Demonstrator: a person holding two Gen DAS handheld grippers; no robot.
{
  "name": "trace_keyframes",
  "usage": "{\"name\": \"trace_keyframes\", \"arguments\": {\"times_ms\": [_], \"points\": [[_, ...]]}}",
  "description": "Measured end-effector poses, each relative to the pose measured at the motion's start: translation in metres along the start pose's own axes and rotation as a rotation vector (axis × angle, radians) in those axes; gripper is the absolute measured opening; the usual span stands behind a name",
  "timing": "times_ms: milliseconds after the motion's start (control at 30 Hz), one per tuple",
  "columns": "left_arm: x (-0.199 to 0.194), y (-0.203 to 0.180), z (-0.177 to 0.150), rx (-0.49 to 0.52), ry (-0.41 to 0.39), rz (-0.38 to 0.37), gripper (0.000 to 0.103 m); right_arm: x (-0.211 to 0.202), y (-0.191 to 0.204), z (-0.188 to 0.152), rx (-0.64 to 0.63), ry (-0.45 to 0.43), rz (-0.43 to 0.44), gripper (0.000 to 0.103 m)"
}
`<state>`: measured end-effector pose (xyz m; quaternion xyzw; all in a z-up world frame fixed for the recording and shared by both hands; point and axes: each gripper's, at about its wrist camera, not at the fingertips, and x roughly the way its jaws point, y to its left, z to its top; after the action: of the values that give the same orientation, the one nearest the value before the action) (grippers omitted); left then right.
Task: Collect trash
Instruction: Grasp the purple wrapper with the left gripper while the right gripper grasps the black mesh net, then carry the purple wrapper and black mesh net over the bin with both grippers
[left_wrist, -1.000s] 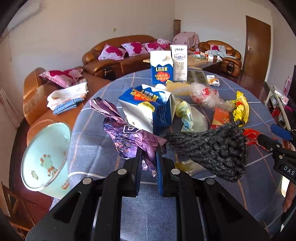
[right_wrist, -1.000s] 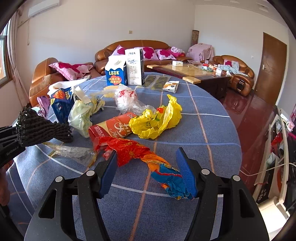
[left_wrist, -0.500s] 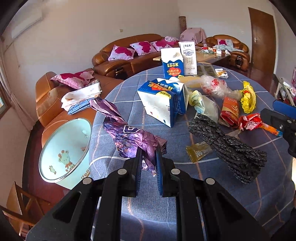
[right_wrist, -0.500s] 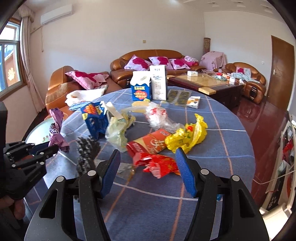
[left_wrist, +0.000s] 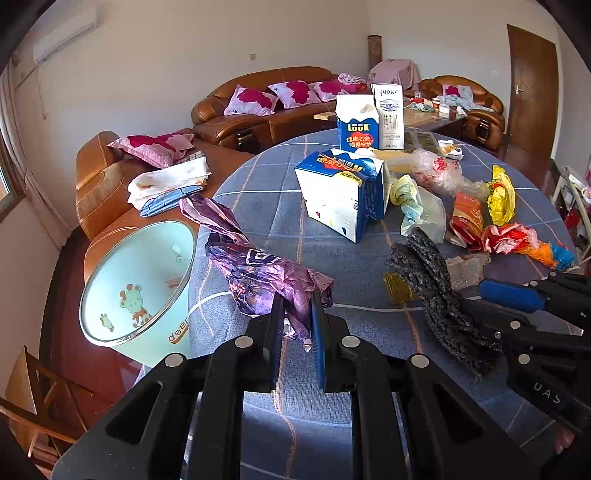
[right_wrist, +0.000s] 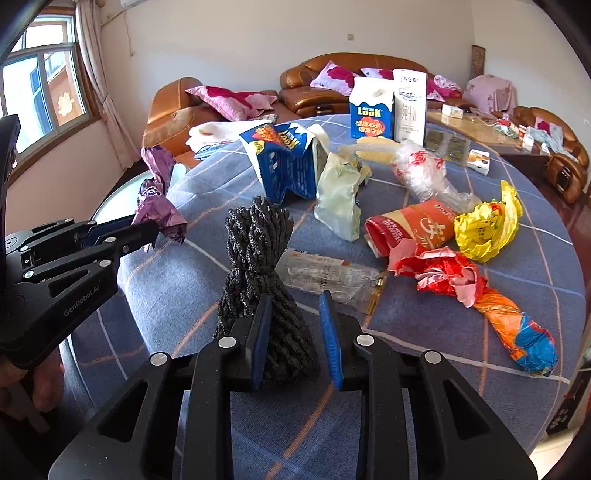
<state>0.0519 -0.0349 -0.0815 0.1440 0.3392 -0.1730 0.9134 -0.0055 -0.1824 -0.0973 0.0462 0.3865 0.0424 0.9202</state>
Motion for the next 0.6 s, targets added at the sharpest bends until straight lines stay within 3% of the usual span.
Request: {"name": "trace_keyframes", "arguments": {"times_ms": [233,433,500,600], "points": [[0.0,0.006,-0.001,-0.012,0.012,0.004,0.014,-0.014,0.005,0.004,0.0,-0.059,0.01,0.027],[0.001,0.005,-0.004,-0.014,0.022,-0.004,0.014,-0.001,0.01,-0.003,-0.022,-0.007,0.038,0.027],[0.0,0.006,-0.003,-0.017,0.016,-0.004,0.014,-0.003,0.011,-0.003,-0.029,-0.008,0.055,0.015],[-0.003,0.009,0.0,-0.023,0.001,0.005,0.014,-0.005,0.014,-0.002,-0.037,-0.022,0.067,0.011]]}}
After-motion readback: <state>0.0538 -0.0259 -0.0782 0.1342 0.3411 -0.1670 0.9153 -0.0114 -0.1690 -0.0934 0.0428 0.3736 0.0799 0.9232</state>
